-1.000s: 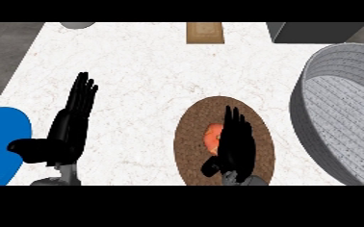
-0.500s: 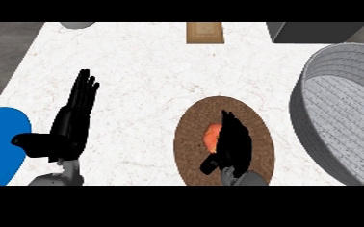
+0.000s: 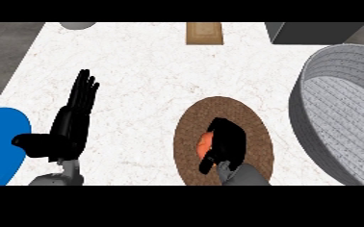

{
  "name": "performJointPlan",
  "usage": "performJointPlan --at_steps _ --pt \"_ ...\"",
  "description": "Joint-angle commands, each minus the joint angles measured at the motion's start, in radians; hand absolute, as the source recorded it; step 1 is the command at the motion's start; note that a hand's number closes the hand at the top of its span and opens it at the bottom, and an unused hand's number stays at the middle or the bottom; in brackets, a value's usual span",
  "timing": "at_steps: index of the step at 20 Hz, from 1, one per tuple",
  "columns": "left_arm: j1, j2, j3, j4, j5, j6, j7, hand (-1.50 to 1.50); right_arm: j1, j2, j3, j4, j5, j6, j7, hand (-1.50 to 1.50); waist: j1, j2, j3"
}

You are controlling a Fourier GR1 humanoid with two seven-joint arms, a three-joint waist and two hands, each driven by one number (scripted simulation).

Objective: Pick the squash from the placemat and place it in the basket

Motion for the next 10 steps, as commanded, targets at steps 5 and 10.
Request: performJointPlan --at_steps 5,10 --pt "0.022 -0.013 -0.003 -0.052 -0.015 0.000 0.034 0.00 -0.040 0.011 0.110 0.067 0.029 -0.051 0.108 1.50 0.004 0.008 0.005" --pt "-0.013 -0.019 0.010 0.003 0.003 -0.015 -0.002 0.00 -0.175 -0.032 -0.255 0.205 0.051 -0.063 0.113 1.50 0.005 0.020 0.005"
